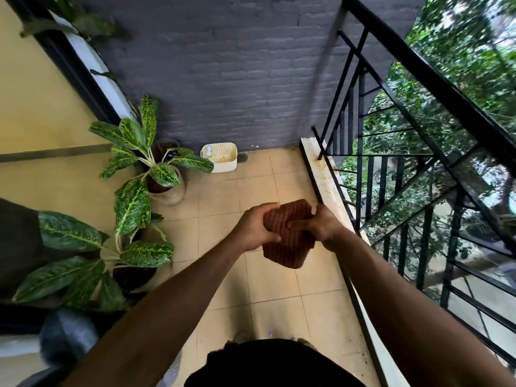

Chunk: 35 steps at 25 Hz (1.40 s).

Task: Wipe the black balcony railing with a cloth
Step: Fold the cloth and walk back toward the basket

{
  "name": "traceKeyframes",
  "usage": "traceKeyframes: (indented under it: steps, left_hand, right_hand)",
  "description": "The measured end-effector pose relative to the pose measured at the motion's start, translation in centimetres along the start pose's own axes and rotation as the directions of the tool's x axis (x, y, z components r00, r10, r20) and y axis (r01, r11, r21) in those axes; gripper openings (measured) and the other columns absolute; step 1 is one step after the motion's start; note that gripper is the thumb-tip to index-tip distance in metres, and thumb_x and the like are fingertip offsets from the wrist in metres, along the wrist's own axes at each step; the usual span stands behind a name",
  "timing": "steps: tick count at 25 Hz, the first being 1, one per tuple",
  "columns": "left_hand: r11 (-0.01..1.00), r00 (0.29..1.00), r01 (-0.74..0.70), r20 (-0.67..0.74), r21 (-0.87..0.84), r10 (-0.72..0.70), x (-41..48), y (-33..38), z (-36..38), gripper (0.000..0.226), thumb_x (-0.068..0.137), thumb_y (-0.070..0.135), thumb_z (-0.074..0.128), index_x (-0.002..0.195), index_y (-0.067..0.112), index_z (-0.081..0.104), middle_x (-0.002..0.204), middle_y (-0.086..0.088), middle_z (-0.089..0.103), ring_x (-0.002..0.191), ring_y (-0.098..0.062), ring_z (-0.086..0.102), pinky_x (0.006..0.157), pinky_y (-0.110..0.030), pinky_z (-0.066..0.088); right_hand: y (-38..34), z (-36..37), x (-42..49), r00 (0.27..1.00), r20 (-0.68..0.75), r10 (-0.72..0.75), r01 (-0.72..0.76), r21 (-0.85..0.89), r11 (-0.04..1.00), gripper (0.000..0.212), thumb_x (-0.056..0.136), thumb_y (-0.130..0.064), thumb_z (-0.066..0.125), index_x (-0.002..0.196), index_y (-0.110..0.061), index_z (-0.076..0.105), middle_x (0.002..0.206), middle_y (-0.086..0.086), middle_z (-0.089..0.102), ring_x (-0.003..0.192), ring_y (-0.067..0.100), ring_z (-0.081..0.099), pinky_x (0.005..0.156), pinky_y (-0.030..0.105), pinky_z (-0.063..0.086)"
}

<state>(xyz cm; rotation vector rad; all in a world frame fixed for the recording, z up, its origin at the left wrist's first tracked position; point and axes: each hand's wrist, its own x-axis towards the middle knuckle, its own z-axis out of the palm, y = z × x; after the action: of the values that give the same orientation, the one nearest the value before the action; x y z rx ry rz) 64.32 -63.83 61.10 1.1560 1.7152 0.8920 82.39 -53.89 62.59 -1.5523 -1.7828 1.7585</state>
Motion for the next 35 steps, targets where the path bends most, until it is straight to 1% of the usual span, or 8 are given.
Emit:
traceKeyframes:
  steps: [3,8,13,16,18,21,28,35]
  left_hand:
    - [0.959,0.997,-0.078,0.034,0.273,0.072,0.2,0.2,-1.6,0.071,0.058,0.011,0.093,0.124,0.016,0.068,0.113,0.001,0.066,0.104,-0.017,0.062,0.092,-0.032,0.052]
    - [0.773,0.971,-0.189,-0.002,0.606,0.238,1.1,-0.1,-4.6,0.034,0.080,0.055,0.075,0.094,0.023,0.075,0.094,0.005,0.054,0.086,-0.014,0.054,0.070,-0.033,0.048]
    - [0.635,0.950,-0.121,-0.097,0.763,0.297,2.5,-2.7,-6.7,0.029,0.090,0.045,0.065,0.111,0.026,0.070,0.122,0.004,0.050,0.114,-0.017,0.048,0.090,-0.037,0.047]
    - [0.870,0.860,0.426,-0.409,0.249,-0.305,3.8,-4.1,-5.9,0.062,0.089,0.056,0.062,0.131,0.012,0.052,0.125,-0.009,0.059,0.110,-0.029,0.061,0.087,-0.042,0.057]
    - [0.621,0.704,0.623,-0.005,-0.475,-0.710,5.1,-4.3,-5.8,0.079,0.090,0.072,0.049,0.131,0.004,0.055,0.116,-0.018,0.069,0.099,-0.034,0.069,0.088,-0.048,0.059]
    - [0.174,0.819,0.428,0.300,-0.887,-0.488,7.6,-4.1,-6.8,0.080,0.091,0.077,0.039,0.120,0.008,0.068,0.120,-0.018,0.071,0.112,-0.034,0.067,0.103,-0.049,0.048]
    - [0.454,0.844,0.349,0.065,-0.820,-0.532,20.0,-4.7,-10.9,0.030,0.093,0.019,0.069,0.118,0.003,0.070,0.115,-0.018,0.073,0.096,-0.030,0.073,0.076,-0.037,0.057]
    - [0.537,0.922,0.367,0.221,-0.759,-0.317,30.2,-2.8,-17.2,0.042,0.089,0.008,0.067,0.130,-0.001,0.060,0.127,-0.032,0.062,0.115,-0.053,0.061,0.103,-0.068,0.043]
  right_hand:
    - [-1.3,0.9,0.6,0.998,0.023,-0.067,0.068,-0.045,0.997,0.130,0.042,-0.051,0.096,0.152,-0.023,0.034,0.134,0.006,0.059,0.117,0.029,0.061,0.092,0.049,0.059]
    - [-3.7,4.0,0.2,0.938,0.257,-0.233,0.346,-0.740,0.576,0.042,0.076,-0.064,0.073,0.106,-0.035,0.068,0.089,-0.009,0.068,0.084,0.009,0.065,0.075,0.030,0.054]
    - [-5.1,7.1,1.8,0.958,0.113,-0.265,0.223,-0.874,0.431,0.046,0.081,-0.068,0.050,0.082,-0.023,0.063,0.095,-0.002,0.058,0.099,0.024,0.064,0.079,0.031,0.050]
    - [-6.8,9.2,4.2,0.959,-0.040,-0.281,0.099,-0.881,0.462,0.066,0.074,-0.088,0.054,0.080,-0.023,0.062,0.071,-0.007,0.061,0.064,0.014,0.062,0.062,0.027,0.054]
    - [-8.3,10.4,5.7,0.954,-0.066,-0.292,0.074,-0.894,0.442,0.051,0.085,-0.077,0.057,0.094,-0.027,0.063,0.076,-0.008,0.061,0.063,0.011,0.058,0.054,0.026,0.044]
    - [-9.4,11.9,7.7,0.940,-0.021,-0.340,0.108,-0.929,0.355,0.030,0.099,-0.042,0.056,0.126,-0.028,0.055,0.094,-0.002,0.061,0.071,0.018,0.055,0.057,0.029,0.039]
    - [-8.8,9.2,19.4,0.770,0.402,-0.495,0.634,-0.568,0.525,0.060,0.085,-0.041,0.067,0.140,-0.020,0.054,0.121,0.001,0.067,0.096,0.019,0.069,0.078,0.033,0.058]
    - [-15.1,2.3,32.8,0.994,0.044,-0.105,0.103,0.032,0.994,0.079,0.079,-0.065,0.074,0.134,-0.011,0.057,0.114,0.002,0.067,0.101,0.020,0.065,0.082,0.034,0.055]
